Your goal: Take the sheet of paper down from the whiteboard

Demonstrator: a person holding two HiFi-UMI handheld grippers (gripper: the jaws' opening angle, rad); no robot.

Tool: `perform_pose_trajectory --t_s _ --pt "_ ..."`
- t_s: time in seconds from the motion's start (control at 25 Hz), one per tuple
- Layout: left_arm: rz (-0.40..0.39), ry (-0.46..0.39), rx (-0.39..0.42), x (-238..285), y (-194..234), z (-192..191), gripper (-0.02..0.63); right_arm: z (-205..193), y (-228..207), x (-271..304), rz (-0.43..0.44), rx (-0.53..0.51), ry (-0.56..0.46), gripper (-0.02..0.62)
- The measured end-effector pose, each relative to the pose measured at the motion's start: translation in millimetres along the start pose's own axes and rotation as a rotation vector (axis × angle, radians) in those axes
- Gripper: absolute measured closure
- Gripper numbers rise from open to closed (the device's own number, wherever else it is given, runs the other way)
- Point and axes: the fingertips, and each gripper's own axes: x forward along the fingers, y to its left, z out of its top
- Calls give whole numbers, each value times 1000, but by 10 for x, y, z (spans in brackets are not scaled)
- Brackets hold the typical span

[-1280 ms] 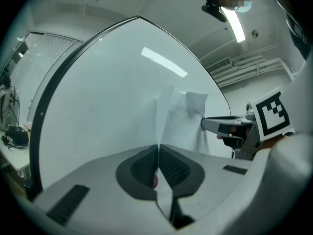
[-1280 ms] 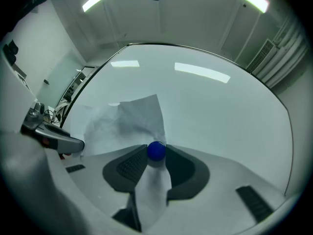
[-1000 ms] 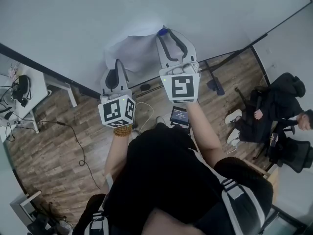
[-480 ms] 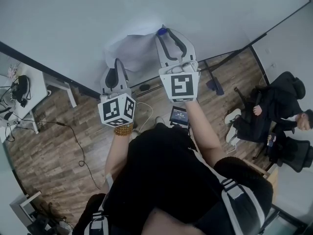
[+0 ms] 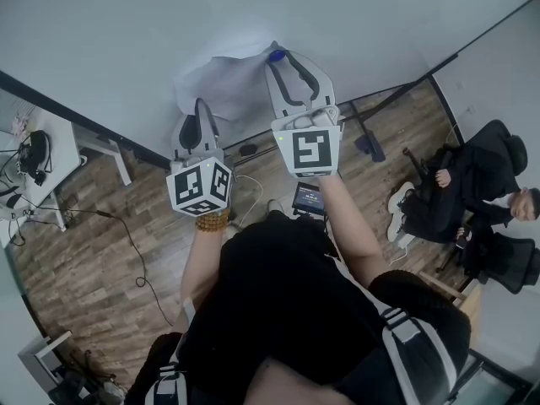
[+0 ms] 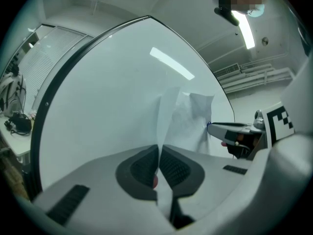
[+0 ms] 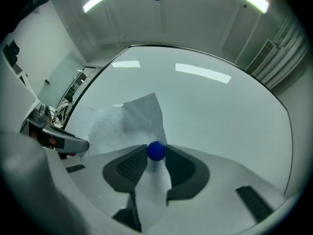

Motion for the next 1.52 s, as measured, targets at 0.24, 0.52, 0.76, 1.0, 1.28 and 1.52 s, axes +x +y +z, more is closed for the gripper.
perform_pose_trajectory --t_s 0.24,0.52,0.76,1.0,1.28,1.52 --pt "-1 1 0 -3 -6 11 597 37 -28 -91 -4 -16 -4 479" --pt "-2 2 -2 1 4 2 597 52 -20 -251 -1 -24 -10 479" --pt "-1 0 -5 6 6 5 597 76 -71 -403 -12 -25 -15 479" --pt "0 -4 -9 9 3 10 597 94 -108 -538 -23 -22 -15 479" --pt "-1 -5 -8 13 8 20 597 146 -162 -637 -44 2 -24 479" --pt "-6 14 6 9 -23 8 597 143 -233 -744 -56 24 -19 479"
